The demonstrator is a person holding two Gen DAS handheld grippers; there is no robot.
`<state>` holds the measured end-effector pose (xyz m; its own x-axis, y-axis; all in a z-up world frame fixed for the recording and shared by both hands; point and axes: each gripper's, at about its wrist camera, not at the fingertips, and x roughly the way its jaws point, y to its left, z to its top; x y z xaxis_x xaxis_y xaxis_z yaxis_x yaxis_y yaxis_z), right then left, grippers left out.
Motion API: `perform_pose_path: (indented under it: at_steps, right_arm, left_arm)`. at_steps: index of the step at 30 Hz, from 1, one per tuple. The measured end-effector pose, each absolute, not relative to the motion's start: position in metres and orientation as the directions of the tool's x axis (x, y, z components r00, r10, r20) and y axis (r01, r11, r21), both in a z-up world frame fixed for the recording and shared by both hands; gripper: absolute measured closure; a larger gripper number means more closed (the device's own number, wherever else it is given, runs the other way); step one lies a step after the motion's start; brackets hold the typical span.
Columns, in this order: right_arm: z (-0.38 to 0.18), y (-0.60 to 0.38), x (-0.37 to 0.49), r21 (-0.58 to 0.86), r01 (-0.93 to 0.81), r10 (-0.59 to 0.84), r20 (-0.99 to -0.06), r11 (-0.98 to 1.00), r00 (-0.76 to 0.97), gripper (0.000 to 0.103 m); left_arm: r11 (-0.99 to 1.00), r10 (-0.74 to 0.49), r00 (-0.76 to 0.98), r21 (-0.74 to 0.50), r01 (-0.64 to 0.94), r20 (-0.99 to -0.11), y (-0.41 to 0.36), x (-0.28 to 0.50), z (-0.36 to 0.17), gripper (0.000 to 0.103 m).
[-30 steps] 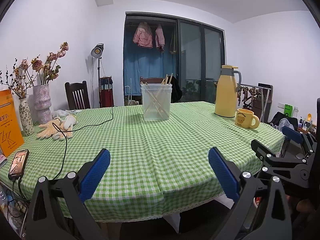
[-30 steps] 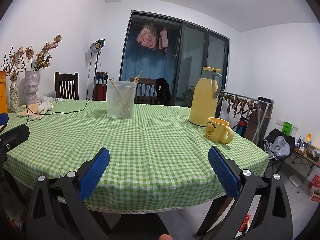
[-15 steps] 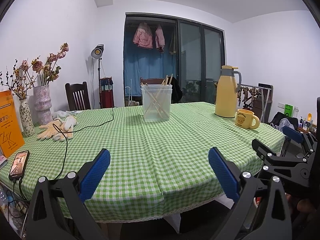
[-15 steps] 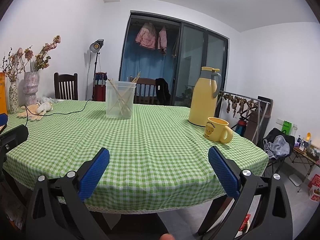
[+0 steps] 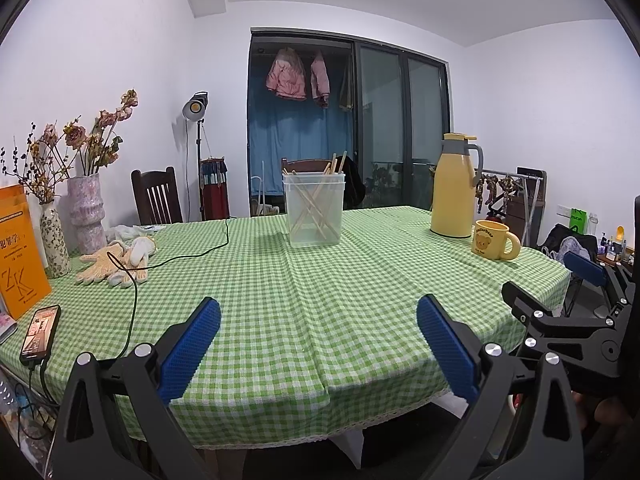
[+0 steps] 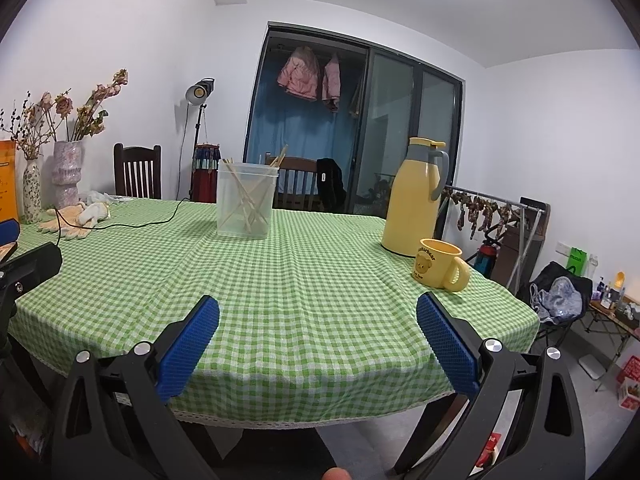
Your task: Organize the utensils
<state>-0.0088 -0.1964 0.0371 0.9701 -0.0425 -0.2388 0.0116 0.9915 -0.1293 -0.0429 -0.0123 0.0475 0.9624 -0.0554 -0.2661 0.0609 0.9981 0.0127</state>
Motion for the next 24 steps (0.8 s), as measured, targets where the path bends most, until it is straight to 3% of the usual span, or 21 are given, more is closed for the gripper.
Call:
perform_pose_path:
  at_steps: [24]
  right_arm:
    - [0.0372, -0.1976, -0.0067, -0.126, 0.014, -0.045, -0.247, 0.992, 0.968, 0.008]
  left_arm:
    - [0.999, -0.042, 0.962, 0.012, 0.047, -0.268, -0.0124, -0.0429, 0.0516, 0.008]
